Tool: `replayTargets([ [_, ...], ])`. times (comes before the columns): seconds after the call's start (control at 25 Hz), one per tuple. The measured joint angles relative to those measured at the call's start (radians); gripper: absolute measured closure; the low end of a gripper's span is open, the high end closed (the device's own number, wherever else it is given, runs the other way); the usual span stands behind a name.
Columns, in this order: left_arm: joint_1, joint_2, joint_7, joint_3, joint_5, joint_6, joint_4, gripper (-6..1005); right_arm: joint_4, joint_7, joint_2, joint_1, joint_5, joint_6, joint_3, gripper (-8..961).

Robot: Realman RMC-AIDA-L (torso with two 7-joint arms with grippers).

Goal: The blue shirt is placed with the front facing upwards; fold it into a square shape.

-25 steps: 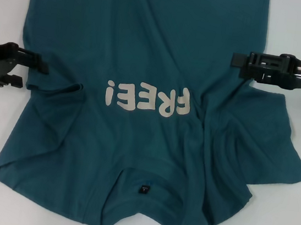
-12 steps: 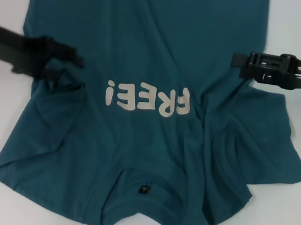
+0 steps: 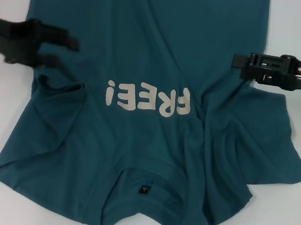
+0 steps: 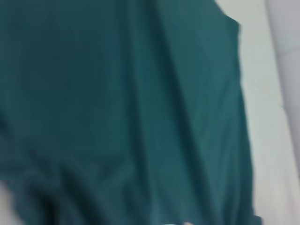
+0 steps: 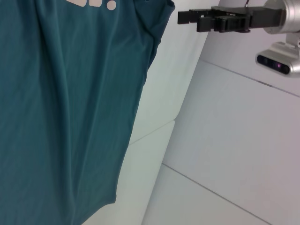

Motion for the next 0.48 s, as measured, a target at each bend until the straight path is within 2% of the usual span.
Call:
replayTargets([
  [0.24,0.023,0.007,-0.018,-0.002,0.079,-0.02,-0.007,231,0.0,0.0,0.0,0.0,0.001,0.001,0.0,146],
  [0.48,0.02,0.0,-0.019,0.002,0.125,-0.056,-0.008,232,0.0,0.0,0.0,0.0,0.0,0.001,0.0,146],
])
